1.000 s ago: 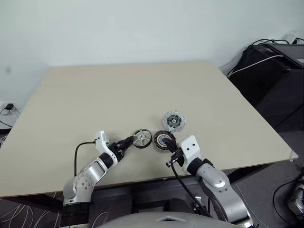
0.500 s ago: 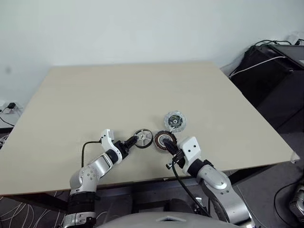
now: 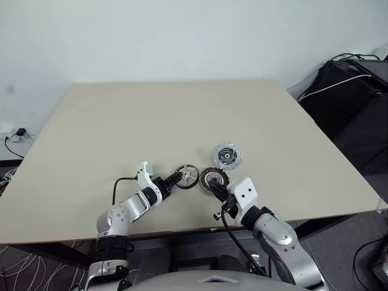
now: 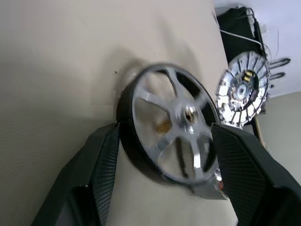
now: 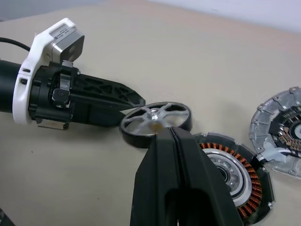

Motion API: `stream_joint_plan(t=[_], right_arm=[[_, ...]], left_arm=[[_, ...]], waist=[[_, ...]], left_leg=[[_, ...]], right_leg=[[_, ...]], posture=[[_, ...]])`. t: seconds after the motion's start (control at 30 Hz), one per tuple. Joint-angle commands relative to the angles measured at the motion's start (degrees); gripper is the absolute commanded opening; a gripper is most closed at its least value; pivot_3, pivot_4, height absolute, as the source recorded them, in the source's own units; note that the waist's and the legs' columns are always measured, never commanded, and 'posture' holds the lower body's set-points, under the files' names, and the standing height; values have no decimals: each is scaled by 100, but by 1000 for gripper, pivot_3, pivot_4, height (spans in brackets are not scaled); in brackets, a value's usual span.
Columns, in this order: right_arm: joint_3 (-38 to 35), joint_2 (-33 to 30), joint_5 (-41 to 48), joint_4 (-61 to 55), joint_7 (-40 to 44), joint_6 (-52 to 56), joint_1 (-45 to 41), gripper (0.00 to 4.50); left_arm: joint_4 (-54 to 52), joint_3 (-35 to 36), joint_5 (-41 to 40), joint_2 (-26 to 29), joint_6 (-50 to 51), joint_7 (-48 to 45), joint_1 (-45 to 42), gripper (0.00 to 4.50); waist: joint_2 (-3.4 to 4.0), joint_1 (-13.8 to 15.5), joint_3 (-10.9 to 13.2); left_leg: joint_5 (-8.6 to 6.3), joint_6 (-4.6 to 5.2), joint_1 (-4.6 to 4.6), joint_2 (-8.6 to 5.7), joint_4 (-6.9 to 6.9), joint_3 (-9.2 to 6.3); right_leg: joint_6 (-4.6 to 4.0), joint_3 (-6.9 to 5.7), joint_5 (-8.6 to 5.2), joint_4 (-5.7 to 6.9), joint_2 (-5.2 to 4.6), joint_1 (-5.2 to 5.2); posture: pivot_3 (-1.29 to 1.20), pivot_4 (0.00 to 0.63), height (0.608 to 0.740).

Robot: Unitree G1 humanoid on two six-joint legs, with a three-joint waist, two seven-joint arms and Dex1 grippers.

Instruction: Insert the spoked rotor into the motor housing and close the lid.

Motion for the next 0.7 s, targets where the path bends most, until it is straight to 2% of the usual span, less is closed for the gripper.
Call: stream_joint_plan(t=[0.03, 0.3, 0.47, 0.7], right_arm=[[-112, 0, 83, -254, -23, -64, -24, 0], [-138, 1, 81, -277, -32, -3, 14, 0], [-121, 14, 82, -254, -18, 52, -43, 0], [-108, -16, 72, -275, 21, 142, -109, 0]], left_arm=[[-20, -160, -65, -136, 18, -206, -187, 3228], [-230, 166, -220, -339, -398, -292, -2, 3228], [-112, 419, -161, -551, -619, 224, 62, 3228], [79, 422, -228, -701, -714, 479, 5, 3228]], waist=[[-3, -3, 2], [-5, -56, 3], [-7, -64, 4], [-14, -65, -1]], left_leg=[[0, 0, -1, 0, 0, 0], [0, 0, -1, 3, -2, -2], [0, 0, -1, 3, -2, -2], [0, 1, 1, 2, -2, -2]], right_leg=[[0, 0, 0, 0, 0, 0], [0, 1, 0, 1, 2, -4], [0, 1, 0, 0, 2, -3], [0, 0, 0, 2, 2, -2]], posture=[[0, 0, 740], [0, 0, 740], [0, 0, 740], [0, 0, 740]])
